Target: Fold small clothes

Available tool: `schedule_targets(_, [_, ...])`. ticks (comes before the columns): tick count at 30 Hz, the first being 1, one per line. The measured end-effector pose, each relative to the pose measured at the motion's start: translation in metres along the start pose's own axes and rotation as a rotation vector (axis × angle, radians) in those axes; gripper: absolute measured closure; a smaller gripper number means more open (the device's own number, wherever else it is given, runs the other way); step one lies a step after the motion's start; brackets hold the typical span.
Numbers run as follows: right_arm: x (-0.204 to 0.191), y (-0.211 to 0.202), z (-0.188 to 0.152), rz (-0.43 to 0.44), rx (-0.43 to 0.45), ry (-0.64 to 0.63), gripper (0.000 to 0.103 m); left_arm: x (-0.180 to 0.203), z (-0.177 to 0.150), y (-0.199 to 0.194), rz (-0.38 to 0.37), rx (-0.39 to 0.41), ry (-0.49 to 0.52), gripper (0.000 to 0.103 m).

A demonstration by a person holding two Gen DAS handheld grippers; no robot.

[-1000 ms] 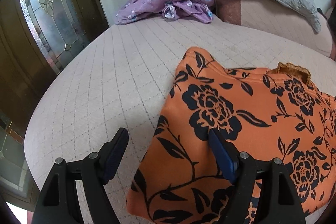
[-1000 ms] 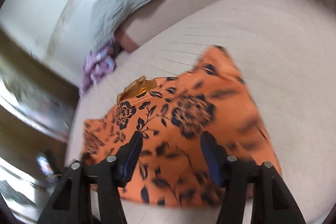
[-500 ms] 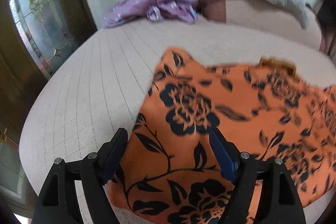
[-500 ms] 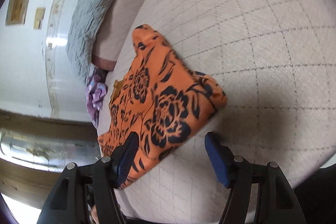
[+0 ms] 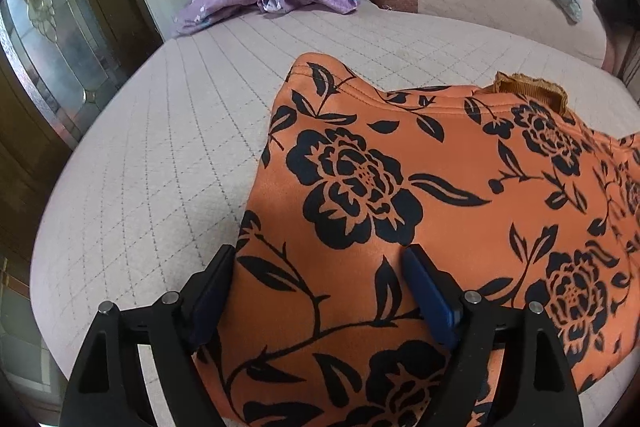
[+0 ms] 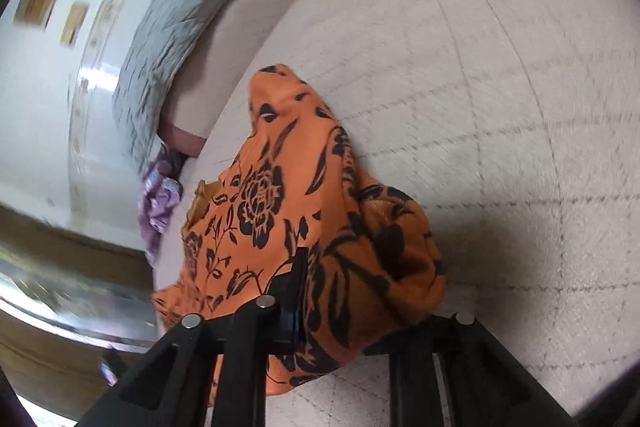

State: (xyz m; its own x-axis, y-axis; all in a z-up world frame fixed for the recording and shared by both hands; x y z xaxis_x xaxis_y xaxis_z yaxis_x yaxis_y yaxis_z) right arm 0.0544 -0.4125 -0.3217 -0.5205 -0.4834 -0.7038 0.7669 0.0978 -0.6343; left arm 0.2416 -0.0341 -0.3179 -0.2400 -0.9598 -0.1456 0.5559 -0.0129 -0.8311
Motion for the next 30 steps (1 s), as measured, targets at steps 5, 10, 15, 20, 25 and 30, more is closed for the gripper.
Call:
schedule_targets(5, [-0.049, -0.023, -0.006, 0.019, 0.064, -0.141, 0.086, -0.024, 0.012, -0.001, -0.035, -0.004, -0.085, 0.019])
schedule_targets(10, [-0.127, -0.025, -0.028, 0.096, 0.058, -0.269, 0.086, -0.075, 0.022, -0.012, 0.01, 0.031, -0.22, 0.019])
schedule_targets(15, [-0.2, -0.004, -0.071, 0.184, -0.011, -0.358, 0.086, -0.143, 0.014, -0.013, 0.104, 0.016, -0.388, 0.019])
schedule_targets(20, [-0.252, 0.05, -0.132, 0.248, -0.144, -0.4, 0.086, -0.193, -0.002, -0.01, 0.139, 0.004, -0.52, 0.019])
schedule_targets(25, [-0.269, 0.121, -0.2, 0.245, -0.339, -0.446, 0.086, -0.219, -0.016, -0.006, 0.15, -0.014, -0.573, 0.019])
schedule_targets(30, [-0.247, 0.133, -0.21, 0.31, -0.423, -0.393, 0.074, -0.218, -0.017, -0.008, 0.114, 0.008, -0.559, 0.019])
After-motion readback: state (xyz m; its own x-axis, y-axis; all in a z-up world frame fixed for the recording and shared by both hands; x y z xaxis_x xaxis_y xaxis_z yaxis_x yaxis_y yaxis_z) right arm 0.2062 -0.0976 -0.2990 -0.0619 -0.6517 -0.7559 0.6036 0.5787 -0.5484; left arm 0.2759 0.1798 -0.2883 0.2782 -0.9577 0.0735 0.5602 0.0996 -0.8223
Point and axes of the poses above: each gripper's, at about its wrist camera, not at the fingertips, and y roughly the way its jaws point, x to its right, z to its top, the point moved 3 cm from there along y, roughly the way its jaws point, and after that the axes turned 2 degrees about -x, right-handed, at the moved point
